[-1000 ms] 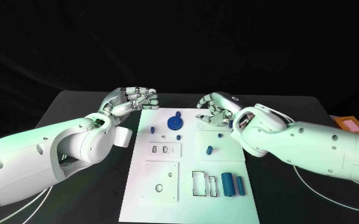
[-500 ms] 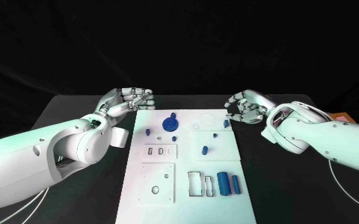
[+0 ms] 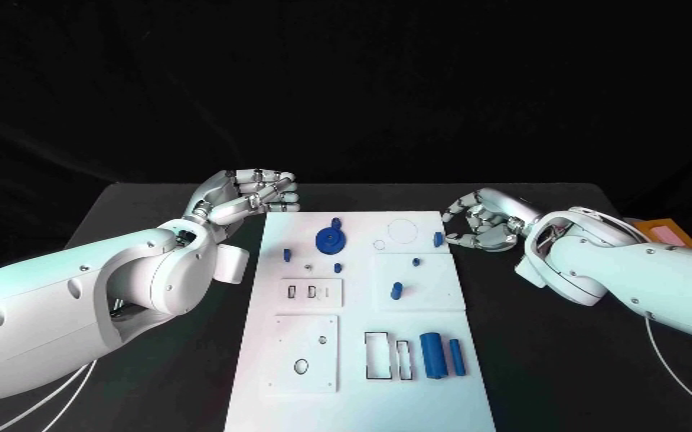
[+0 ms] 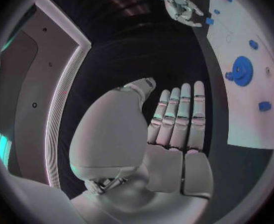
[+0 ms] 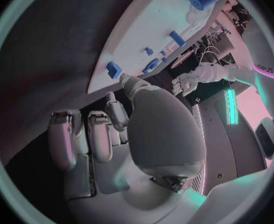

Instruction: Assemble the parts on the task board

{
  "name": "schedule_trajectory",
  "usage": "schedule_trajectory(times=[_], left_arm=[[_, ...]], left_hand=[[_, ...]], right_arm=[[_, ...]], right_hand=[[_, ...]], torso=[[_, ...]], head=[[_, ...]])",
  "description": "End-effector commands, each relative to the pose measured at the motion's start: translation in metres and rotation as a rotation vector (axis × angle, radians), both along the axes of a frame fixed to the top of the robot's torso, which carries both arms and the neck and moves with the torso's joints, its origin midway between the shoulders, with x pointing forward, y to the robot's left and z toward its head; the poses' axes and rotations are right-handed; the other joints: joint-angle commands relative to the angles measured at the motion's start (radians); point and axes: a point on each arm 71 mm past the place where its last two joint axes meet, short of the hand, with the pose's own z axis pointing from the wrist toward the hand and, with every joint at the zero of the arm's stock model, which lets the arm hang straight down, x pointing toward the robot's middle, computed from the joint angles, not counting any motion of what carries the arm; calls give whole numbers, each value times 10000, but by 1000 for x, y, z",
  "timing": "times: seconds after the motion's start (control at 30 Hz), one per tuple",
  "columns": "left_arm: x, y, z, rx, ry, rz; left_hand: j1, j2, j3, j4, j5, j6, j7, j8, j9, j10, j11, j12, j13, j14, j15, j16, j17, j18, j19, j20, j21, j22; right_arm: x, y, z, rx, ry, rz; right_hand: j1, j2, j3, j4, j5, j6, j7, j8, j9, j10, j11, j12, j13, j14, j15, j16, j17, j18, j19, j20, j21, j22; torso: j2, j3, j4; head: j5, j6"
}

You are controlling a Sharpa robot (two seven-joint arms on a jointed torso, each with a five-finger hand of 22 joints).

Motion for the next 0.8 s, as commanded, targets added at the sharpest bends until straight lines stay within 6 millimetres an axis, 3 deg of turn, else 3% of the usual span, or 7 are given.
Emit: schedule_trajectory(times=[0.03, 0.37, 0.57, 0.8], left_arm=[[-1, -2, 2, -139, -113, -191], [-1, -2, 2, -136, -109, -186], [0, -2, 2, -123, -101, -163], [0, -2, 2, -118, -90, -160]], left_hand=[[-38, 61, 26, -67, -28, -65, 145, -51, 17, -30, -24, 3, 18, -69, -16, -62, 15, 112, -45, 11, 39, -18], [-38, 61, 26, -67, -28, -65, 145, -51, 17, -30, -24, 3, 18, -69, -16, -62, 15, 112, -45, 11, 39, -18], [-38, 61, 26, -67, -28, -65, 145, -51, 17, -30, -24, 3, 18, -69, -16, -62, 15, 112, -45, 11, 39, -18], [-45, 59, 35, -81, -29, -68, 148, -51, 19, -31, -22, 0, 17, -72, -16, -70, 19, 113, -49, 12, 40, -20]], right_arm=[[-1, 3, -6, -170, 183, 397], [1, 10, -16, -249, 373, 352], [1, 14, -21, -231, 412, 368], [2, 16, -23, -268, 444, 267]], right_hand=[[60, -19, -15, -53, 61, -4, -16, -56, -6, -58, 21, -31, -5, 808, -60, 54, 1561, -14, 272, -79, -57, 1730], [54, -26, -13, -58, 67, 9, 2, -59, -5, -32, 37, -5, 30, 812, -50, 60, 1580, -15, 273, -77, -57, 1732], [58, 38, 45, -69, 79, 115, 26, -38, 11, -3, 61, 22, 62, 811, -24, 59, 1579, -18, 278, -60, -55, 1739], [8, 153, 134, -43, 76, 295, 14, -3, 33, 53, 57, 71, 116, 820, -17, 72, 1618, -28, 311, -46, -26, 1778]], torso=[[3, -13, -7], [-3, -9, 7], [-1, 2, -24], [-6, -3, -18]], head=[[19, 36], [55, -69], [125, -65], [112, -53]])
